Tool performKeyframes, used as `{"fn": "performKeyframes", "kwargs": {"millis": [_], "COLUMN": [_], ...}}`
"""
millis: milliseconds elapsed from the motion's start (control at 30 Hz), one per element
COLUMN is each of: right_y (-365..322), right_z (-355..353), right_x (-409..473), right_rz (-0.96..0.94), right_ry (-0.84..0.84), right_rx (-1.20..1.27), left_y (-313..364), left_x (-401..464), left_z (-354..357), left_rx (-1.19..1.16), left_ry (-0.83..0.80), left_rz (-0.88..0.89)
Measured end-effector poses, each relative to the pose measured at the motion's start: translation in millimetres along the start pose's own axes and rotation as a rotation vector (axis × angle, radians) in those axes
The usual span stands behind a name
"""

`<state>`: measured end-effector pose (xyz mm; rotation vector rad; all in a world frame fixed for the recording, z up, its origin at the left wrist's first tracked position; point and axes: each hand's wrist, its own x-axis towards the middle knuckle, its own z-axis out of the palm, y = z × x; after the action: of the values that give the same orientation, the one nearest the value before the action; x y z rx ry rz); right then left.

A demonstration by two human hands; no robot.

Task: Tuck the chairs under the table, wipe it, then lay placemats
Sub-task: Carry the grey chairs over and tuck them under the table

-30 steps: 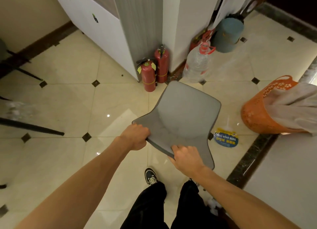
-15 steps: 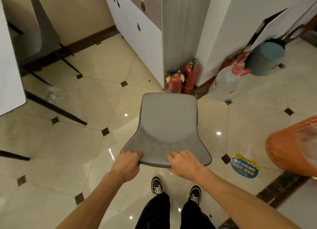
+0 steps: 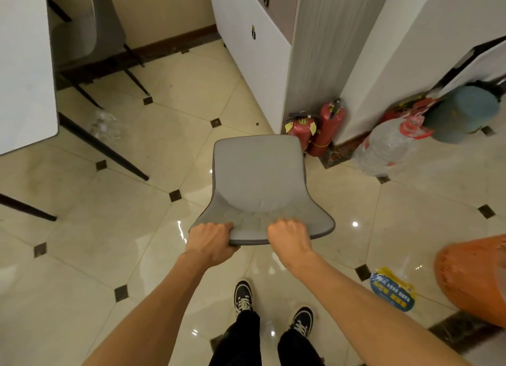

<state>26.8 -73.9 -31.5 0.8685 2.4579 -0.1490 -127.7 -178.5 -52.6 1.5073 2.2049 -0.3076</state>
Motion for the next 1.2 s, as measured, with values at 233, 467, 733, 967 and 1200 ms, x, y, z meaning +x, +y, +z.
{"fn": "performKeyframes", "kwargs": {"millis": [233,467,733,967,1200], "right_y": [24,54,84,106,124], "right_z": [-6,-26,-79,-127,-177], "right_x": [32,70,152,245,329], "right_rz": [-0.195,-0.286,-0.240,-0.247,-0.309], "right_ry": [0.077,0.138,0.141,0.173,0.165], "right_rx": [-0.050,-0.047,-0.176,-0.244,-0.379], "left_y": [6,23,22,-5,-26], "left_x": [8,29,94,182,253], "left_z": [-4,-8,-38,-72,-109], "left_rx": [-0.048,-0.089,-0.157,-0.453,-0.721], "left_ry": [0.079,0.126,0.122,0.069,0.003], "left_rz": [-0.068,-0.212,-0.307,-0.255,-0.289]}}
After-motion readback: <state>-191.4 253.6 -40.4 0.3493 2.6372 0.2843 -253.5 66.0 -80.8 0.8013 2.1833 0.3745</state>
